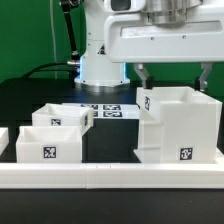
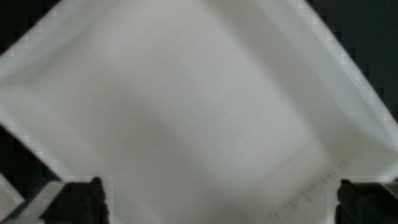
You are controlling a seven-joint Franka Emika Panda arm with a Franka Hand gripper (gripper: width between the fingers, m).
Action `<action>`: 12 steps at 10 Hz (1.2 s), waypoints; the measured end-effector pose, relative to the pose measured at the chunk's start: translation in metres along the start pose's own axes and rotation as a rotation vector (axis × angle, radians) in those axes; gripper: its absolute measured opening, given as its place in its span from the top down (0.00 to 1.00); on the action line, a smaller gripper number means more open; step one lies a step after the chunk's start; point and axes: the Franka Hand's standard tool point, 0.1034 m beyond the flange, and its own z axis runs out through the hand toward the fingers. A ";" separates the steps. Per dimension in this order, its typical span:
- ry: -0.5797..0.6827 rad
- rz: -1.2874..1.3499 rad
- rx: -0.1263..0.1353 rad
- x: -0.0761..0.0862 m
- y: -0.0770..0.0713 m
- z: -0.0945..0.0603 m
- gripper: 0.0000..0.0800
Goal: Assemble drawer
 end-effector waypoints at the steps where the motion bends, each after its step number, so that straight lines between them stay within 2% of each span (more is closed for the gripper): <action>1: 0.000 -0.080 0.000 0.000 0.001 0.000 0.19; 4: -0.002 -0.285 -0.001 0.000 0.002 0.001 0.19; 5: -0.001 -0.351 -0.003 0.001 0.007 0.000 0.19; 6: 0.002 -0.408 -0.009 0.001 0.024 -0.005 0.19; 9: 0.007 -0.446 -0.007 0.003 0.096 -0.008 0.19; 10: 0.030 -0.454 -0.015 0.008 0.125 -0.002 0.19; 11: 0.045 -0.451 -0.026 0.009 0.142 0.009 0.19; 12: 0.035 -0.451 -0.025 0.007 0.149 0.018 0.19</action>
Offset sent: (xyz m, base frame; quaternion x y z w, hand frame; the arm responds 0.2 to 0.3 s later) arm 0.0000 0.0000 0.0000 0.0000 0.0000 -0.1938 0.9810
